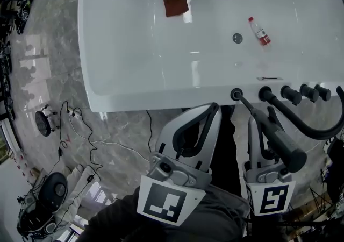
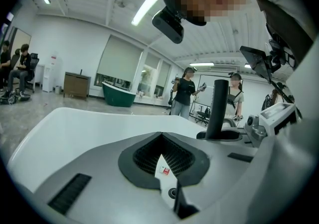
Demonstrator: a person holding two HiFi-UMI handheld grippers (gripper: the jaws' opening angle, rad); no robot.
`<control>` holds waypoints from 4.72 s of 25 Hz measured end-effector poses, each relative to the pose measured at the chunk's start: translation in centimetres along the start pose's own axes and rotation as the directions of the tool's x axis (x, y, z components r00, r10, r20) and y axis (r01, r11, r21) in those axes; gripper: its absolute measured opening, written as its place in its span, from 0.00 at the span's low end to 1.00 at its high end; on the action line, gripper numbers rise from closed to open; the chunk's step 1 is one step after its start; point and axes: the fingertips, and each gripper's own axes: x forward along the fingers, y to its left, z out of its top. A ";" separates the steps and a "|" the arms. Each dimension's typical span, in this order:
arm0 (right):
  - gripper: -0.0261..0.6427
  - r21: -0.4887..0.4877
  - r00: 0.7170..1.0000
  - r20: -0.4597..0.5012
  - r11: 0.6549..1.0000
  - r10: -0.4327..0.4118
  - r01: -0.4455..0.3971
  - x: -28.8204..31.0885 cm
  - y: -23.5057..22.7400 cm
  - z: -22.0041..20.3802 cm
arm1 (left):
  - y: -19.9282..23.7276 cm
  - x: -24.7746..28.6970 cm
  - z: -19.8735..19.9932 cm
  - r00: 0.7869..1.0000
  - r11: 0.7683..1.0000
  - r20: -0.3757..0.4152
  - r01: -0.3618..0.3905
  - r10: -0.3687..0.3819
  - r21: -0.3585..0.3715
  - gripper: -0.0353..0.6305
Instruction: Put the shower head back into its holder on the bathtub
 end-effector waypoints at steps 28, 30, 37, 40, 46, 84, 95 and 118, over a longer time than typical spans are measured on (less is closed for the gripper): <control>0.23 0.054 0.998 -0.050 0.998 0.027 -0.025 2.6 -0.1 -7.6 | 1.0 2.4 -5.1 0.997 1.000 -0.080 0.025 -0.024 0.013 0.06; 0.23 0.055 0.998 -0.053 0.998 0.026 -0.023 2.9 0.0 -8.0 | 1.1 2.4 -5.3 0.996 1.000 -0.084 0.026 -0.025 0.010 0.06; 0.23 0.061 0.997 -0.067 0.998 0.027 -0.023 3.8 0.1 -9.3 | 1.7 2.7 -5.9 0.995 1.000 -0.095 0.024 -0.024 0.004 0.06; 0.23 0.063 0.997 -0.077 0.998 0.028 -0.023 4.1 0.2 -9.8 | 2.0 2.7 -6.0 0.995 1.000 -0.097 0.022 -0.022 -0.002 0.06; 0.23 0.059 0.995 -0.098 0.998 0.035 -0.029 5.0 0.4 -11.0 | 2.7 3.0 -6.5 0.994 1.000 -0.110 0.021 -0.023 -0.015 0.06; 0.24 0.126 0.963 -0.269 0.992 0.030 0.004 6.3 0.7 -17.3 | -1.3 -1.4 -0.7 0.991 0.995 -0.097 0.093 -0.089 0.042 0.06; 0.39 0.114 0.969 -0.244 0.993 0.032 -0.004 5.6 1.1 -16.0 | 1.2 -0.8 -4.1 0.987 0.995 -0.162 -0.007 0.024 0.100 0.06; 0.39 0.063 0.974 -0.225 0.998 0.003 0.012 5.3 0.2 -15.5 | 0.8 0.8 -5.9 0.987 0.998 -0.159 -0.012 0.021 0.058 0.06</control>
